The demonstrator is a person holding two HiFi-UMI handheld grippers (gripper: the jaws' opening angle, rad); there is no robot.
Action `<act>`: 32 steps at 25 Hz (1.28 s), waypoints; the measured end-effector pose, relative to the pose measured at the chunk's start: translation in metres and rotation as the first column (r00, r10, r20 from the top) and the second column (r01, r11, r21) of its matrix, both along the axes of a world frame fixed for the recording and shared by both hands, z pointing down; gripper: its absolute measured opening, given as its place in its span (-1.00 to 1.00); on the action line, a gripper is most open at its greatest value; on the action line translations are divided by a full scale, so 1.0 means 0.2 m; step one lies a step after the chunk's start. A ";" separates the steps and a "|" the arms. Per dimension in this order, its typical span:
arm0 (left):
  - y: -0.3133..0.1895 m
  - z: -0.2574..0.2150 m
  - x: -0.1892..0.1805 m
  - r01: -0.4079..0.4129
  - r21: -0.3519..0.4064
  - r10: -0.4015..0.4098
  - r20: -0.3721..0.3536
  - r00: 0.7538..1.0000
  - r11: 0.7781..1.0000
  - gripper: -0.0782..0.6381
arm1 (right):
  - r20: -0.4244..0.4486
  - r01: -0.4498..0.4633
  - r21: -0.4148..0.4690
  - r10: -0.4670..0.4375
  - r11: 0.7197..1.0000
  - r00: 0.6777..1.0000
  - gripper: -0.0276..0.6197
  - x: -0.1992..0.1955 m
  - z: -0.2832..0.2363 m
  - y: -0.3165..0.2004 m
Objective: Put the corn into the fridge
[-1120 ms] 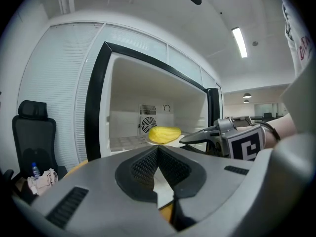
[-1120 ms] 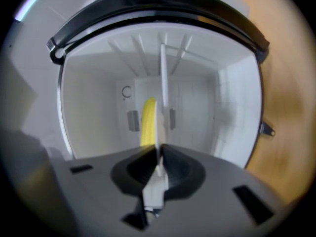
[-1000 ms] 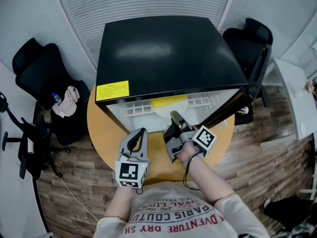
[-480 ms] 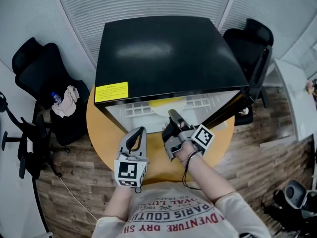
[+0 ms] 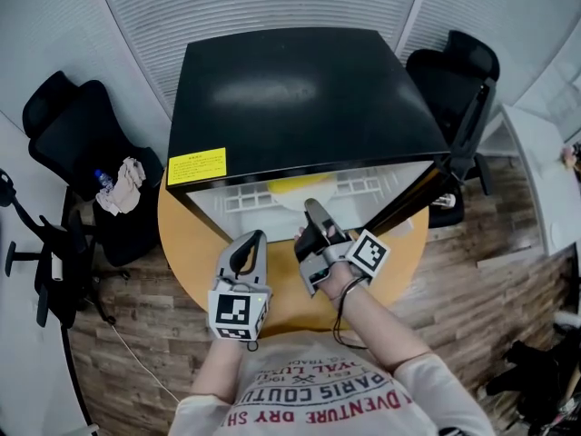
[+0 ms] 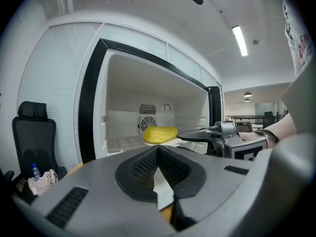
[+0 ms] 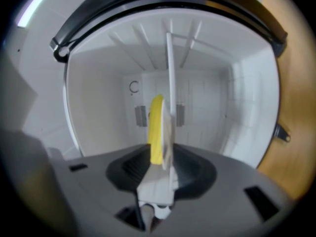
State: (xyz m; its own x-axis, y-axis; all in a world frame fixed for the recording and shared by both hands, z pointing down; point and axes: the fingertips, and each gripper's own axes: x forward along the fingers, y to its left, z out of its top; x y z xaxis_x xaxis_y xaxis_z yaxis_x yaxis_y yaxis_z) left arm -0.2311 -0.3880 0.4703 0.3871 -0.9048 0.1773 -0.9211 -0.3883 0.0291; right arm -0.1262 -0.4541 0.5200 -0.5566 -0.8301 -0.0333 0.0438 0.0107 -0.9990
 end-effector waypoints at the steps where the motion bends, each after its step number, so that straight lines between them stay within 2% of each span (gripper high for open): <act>1: 0.01 0.00 0.00 0.000 0.003 0.000 0.004 1.000 1.000 -0.70 | -0.006 0.015 0.008 -0.015 1.000 1.000 -0.48 -0.01 0.00 0.03; 5: 0.02 -0.01 0.02 0.002 0.012 -0.002 0.010 1.000 1.000 -0.70 | -0.029 0.065 0.006 -0.065 0.998 0.997 -0.49 -0.04 0.03 0.14; 6: 0.03 -0.01 0.03 0.002 0.012 -0.002 0.008 1.000 1.000 -0.70 | -0.046 0.082 0.013 -0.081 0.997 0.996 -0.66 -0.04 0.03 0.17; 7: 0.04 -0.01 0.04 0.002 0.012 -0.002 0.006 1.000 1.000 -0.70 | -0.065 0.099 0.027 -0.097 0.995 0.993 -0.78 -0.05 0.02 0.19; 12: 0.08 -0.03 0.07 0.011 0.012 -0.011 -0.010 1.000 1.000 -0.70 | -0.183 0.163 0.141 -0.137 0.976 0.974 -0.82 -0.04 -0.07 0.27; 16: 0.12 -0.03 0.09 0.013 0.009 -0.013 -0.016 1.000 1.000 -0.70 | -0.367 0.266 0.283 -0.152 0.921 0.918 -0.83 -0.03 -0.17 0.33; 20: 0.15 -0.05 0.11 0.017 0.016 -0.017 -0.013 1.000 1.000 -0.70 | -0.496 0.316 0.332 -0.120 0.889 0.860 -0.83 0.03 -0.18 0.38; 22: 0.16 -0.05 0.12 0.020 0.017 -0.020 -0.010 1.000 1.000 -0.70 | -0.581 0.344 0.360 -0.080 0.867 0.810 -0.83 0.06 -0.19 0.39; 23: 0.17 -0.05 0.12 0.021 0.017 -0.021 -0.008 1.000 1.000 -0.70 | -0.635 0.366 0.373 -0.053 0.853 0.771 -0.83 0.07 -0.19 0.40; 27: 0.18 -0.05 0.14 0.024 0.018 -0.024 -0.001 1.000 1.000 -0.70 | -0.818 0.463 0.418 0.102 0.782 0.567 -0.83 0.10 -0.20 0.42; 29: 0.19 -0.05 0.15 0.024 0.022 -0.024 0.003 1.000 0.999 -0.70 | -0.862 0.506 0.437 0.186 0.744 0.472 -0.83 0.11 -0.24 0.43; 32: 0.20 -0.07 0.15 0.024 0.033 -0.025 0.011 1.000 0.999 -0.70 | -0.883 0.552 0.463 0.303 0.693 0.359 -0.83 0.13 -0.28 0.44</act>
State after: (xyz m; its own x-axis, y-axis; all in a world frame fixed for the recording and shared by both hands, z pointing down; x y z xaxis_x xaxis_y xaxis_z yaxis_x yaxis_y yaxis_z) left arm -0.2005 -0.3476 0.4565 0.3628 -0.9195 0.1512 -0.9306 -0.3661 0.0063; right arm -0.1001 -0.3660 0.4636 -0.6833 -0.7226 0.1042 -0.7300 0.6737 -0.1151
